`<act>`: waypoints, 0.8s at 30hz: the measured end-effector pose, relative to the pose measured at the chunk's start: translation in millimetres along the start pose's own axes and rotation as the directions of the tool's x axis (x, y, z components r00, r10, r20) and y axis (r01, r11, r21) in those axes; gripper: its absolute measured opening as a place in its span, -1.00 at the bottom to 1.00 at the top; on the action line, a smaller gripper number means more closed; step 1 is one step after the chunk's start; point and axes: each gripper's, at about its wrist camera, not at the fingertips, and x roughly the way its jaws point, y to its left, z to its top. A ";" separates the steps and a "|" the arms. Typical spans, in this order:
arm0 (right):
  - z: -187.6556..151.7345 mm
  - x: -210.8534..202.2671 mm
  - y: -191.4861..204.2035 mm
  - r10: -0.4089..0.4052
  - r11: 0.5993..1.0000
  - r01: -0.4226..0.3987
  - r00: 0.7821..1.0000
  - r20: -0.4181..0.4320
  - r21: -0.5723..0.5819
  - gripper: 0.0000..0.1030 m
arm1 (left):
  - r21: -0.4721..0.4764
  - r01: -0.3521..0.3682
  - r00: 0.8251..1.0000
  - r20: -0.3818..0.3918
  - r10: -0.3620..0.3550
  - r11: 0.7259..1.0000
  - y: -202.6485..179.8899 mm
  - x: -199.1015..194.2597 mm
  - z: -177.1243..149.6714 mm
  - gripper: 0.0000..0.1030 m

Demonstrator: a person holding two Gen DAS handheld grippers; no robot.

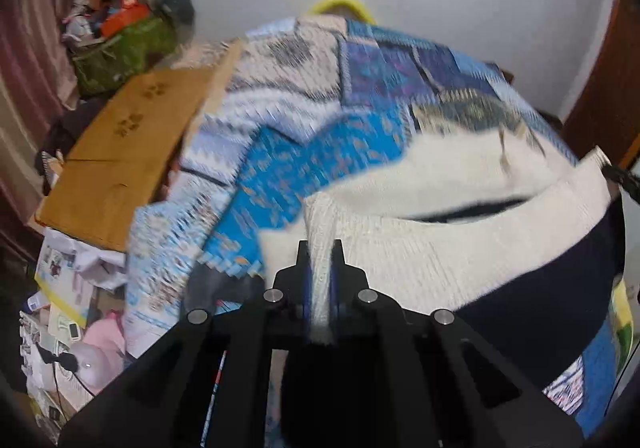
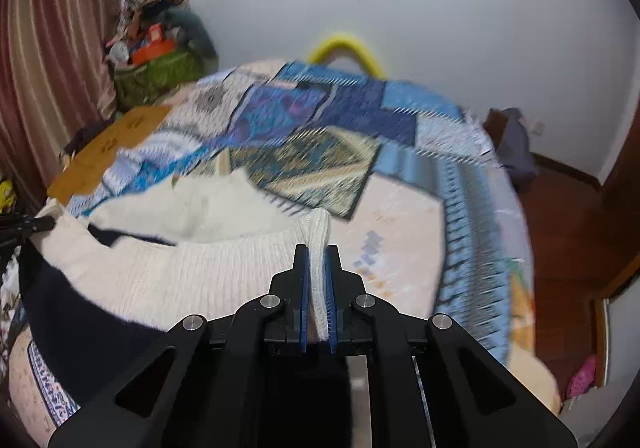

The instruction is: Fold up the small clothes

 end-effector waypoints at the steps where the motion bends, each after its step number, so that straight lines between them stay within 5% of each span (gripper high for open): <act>1: 1.6 -2.6 -3.4 -0.005 1.000 0.005 1.000 0.007 0.007 -0.88 | 0.002 -0.012 1.000 0.006 0.012 1.000 1.6 0.6 4.0 -0.87; 10: 6.8 13.1 -16.7 -0.025 0.997 0.026 1.000 -0.009 0.076 -0.89 | -0.009 -0.040 0.999 -0.014 0.040 0.999 1.2 41.9 35.3 -0.88; 18: -10.0 55.1 -33.6 -0.010 0.991 0.026 0.992 -0.126 0.128 -0.88 | 0.012 -0.026 0.988 -0.152 0.027 1.000 5.2 96.9 11.4 -0.86; 24: -12.7 54.2 -35.6 -0.020 0.994 0.036 0.989 -0.148 0.107 -0.83 | 0.022 -0.022 0.986 -0.163 0.025 1.000 6.2 97.4 8.0 -0.65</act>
